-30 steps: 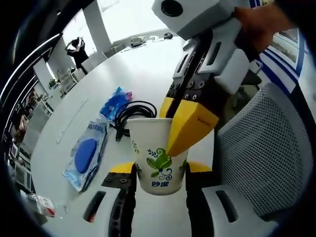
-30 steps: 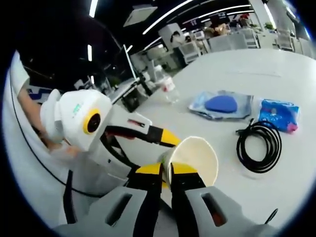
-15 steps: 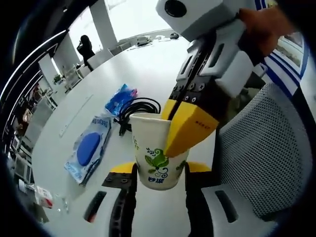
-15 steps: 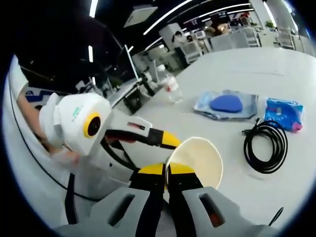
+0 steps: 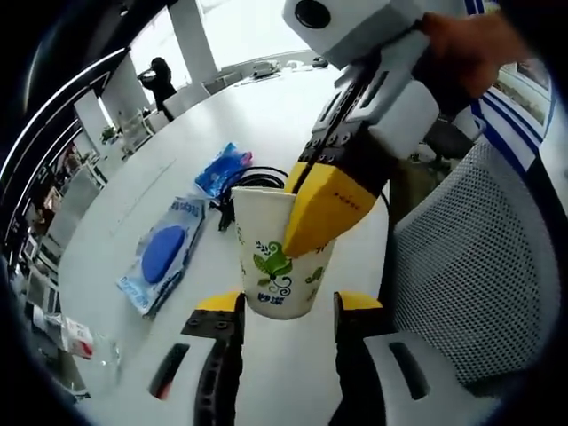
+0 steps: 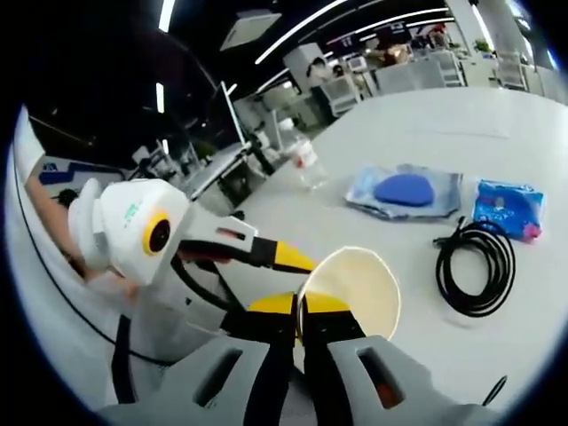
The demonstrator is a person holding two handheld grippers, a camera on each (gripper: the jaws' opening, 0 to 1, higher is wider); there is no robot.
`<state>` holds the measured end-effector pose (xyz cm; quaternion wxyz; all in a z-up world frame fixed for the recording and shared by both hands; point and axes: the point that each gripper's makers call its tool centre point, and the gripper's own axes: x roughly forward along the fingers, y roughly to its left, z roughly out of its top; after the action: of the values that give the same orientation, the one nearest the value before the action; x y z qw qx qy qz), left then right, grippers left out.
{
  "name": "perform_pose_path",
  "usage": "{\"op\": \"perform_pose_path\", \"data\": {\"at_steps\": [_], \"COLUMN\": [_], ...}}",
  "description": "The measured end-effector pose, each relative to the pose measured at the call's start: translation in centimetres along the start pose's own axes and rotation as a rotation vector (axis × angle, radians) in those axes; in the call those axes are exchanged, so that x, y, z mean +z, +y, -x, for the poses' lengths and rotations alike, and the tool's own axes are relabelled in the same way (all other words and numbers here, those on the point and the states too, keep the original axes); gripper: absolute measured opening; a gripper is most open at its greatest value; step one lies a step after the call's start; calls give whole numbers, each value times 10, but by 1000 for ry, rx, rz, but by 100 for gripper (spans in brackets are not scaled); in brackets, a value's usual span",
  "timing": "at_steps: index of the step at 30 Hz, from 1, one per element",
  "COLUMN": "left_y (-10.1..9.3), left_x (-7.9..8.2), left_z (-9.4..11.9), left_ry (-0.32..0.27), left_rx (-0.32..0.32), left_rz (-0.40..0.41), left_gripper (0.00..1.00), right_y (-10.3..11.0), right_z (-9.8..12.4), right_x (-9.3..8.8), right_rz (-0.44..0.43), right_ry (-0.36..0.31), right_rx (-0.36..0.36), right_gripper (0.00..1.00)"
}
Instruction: Arrange the tabletop items into an orderly group along one side of the table until the central work area is clear of visible clutter.
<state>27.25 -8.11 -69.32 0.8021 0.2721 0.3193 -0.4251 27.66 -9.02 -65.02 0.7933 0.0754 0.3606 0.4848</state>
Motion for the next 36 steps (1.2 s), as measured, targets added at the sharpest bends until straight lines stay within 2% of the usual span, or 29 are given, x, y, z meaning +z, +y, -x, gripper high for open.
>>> {"op": "perform_pose_path", "data": {"at_steps": [4,11,20,24,36], "left_y": [3,10,25,33,71], "left_x": [-6,-19,-31,-37,-52], "left_z": [4,13,26,31,49], "left_ry": [2,-3,-36,-44,-100], "left_rx": [13,38,78,101,198], "left_rz": [26,119,293,327,510], "left_gripper": [40,40,40,40,40], "right_y": [-5,-9,-8,-5,-9], "right_z": [1,0,-6,-9,-24], "right_x": [6,11,13,14,28], "right_rz": [-7,-5,9,16,40], "right_ry": [-15,-22,-10,-3,18], "right_rx": [-12,-27,-22,-17,-6], "right_gripper": [0,0,0,0,0]}}
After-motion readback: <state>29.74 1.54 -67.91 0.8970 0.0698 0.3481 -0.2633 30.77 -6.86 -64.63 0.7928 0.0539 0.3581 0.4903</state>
